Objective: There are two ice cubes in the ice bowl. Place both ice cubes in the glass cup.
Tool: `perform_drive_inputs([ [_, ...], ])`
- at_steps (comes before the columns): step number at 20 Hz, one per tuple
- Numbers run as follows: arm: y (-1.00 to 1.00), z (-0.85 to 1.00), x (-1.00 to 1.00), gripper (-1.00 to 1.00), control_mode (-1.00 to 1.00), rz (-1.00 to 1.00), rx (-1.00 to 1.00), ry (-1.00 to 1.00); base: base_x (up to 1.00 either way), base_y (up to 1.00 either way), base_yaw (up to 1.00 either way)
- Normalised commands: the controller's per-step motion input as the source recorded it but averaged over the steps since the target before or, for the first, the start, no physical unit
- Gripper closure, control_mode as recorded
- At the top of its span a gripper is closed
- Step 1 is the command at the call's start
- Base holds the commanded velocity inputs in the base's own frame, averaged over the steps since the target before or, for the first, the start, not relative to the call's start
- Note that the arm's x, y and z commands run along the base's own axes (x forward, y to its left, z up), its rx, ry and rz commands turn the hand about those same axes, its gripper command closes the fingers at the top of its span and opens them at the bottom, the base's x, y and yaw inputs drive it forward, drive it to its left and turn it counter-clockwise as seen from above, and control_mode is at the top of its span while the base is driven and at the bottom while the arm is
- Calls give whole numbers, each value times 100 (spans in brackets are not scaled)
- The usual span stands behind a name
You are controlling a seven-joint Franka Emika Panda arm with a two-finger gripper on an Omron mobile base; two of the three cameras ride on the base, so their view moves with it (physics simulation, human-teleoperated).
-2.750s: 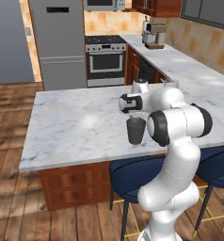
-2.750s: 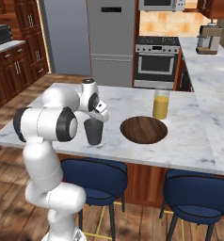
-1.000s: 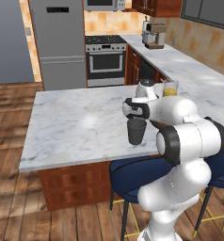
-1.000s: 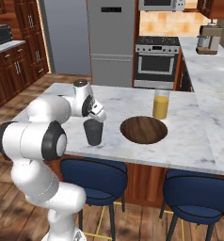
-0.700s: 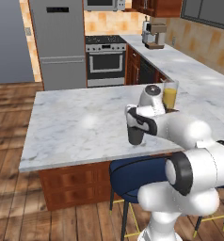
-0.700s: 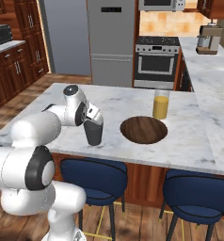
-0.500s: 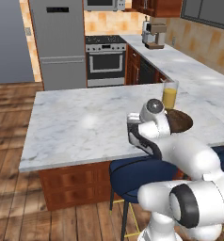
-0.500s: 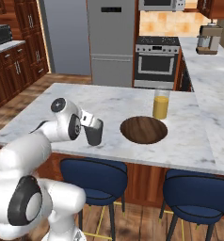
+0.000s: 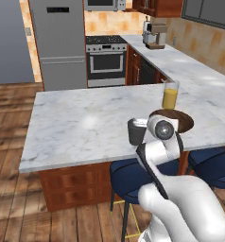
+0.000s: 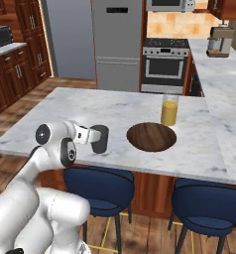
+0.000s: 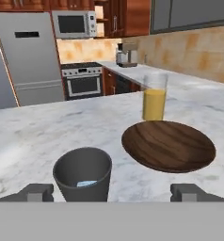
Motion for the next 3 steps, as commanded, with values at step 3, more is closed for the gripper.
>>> perform_drive_inputs([
  [3, 28, 7, -23, -100, -100, 0, -7, -8, 0, 0, 0],
])
